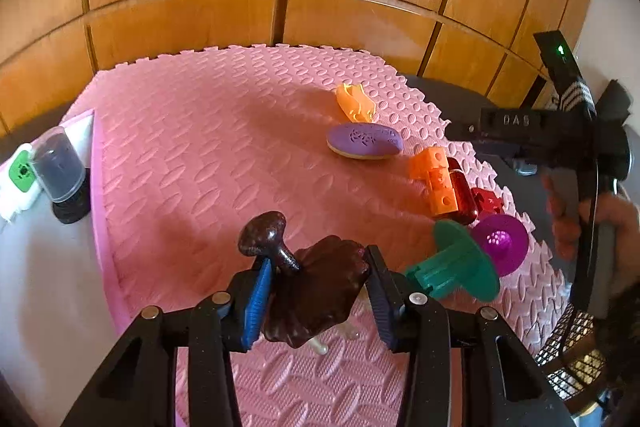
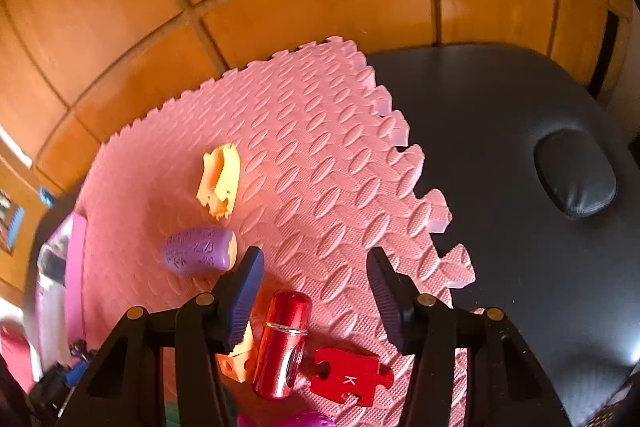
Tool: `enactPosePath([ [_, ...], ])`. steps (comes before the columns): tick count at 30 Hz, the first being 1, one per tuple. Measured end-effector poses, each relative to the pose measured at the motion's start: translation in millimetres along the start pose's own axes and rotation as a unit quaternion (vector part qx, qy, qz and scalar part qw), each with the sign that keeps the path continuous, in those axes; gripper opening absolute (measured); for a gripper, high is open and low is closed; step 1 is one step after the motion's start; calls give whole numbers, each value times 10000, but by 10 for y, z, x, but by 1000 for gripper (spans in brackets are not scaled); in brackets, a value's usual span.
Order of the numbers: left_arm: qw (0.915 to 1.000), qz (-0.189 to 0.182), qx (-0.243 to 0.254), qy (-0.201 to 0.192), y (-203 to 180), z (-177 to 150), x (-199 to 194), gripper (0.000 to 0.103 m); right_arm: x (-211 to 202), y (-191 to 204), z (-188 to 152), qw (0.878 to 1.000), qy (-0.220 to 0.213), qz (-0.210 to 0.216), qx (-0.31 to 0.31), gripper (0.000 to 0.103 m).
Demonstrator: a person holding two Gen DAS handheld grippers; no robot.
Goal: Organize rigid objects
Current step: 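Lift the brown brush with the left gripper while the right gripper grasps the orange clip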
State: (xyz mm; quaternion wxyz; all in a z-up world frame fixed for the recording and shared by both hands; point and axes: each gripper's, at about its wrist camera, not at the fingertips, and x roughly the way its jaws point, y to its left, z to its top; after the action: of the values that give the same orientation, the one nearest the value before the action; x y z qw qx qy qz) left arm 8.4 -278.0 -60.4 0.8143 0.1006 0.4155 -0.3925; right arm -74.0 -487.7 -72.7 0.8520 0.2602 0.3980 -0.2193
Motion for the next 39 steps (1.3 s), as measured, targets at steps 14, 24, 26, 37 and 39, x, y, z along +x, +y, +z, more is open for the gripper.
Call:
enactPosePath([
  [14,9990,-164,-360,225,149,10,212,71,14,-44,36,9997,-59,-226,-6,54],
  [24,9998,157,-95,-65,63,-84,210,62,-16,-30,37,9999,-103,-114,-17,54],
  [26,9995,280,62,-136,24,-122,223,61,-5,-44,43,9999,-34,77,86,54],
  [37,9992,294,121,-245,30,-154,223,61,378,487,581,9964,472,651,-256,55],
  [39,9992,273,103,-262,35,-156,219,61,559,650,683,9957,643,538,-384,55],
])
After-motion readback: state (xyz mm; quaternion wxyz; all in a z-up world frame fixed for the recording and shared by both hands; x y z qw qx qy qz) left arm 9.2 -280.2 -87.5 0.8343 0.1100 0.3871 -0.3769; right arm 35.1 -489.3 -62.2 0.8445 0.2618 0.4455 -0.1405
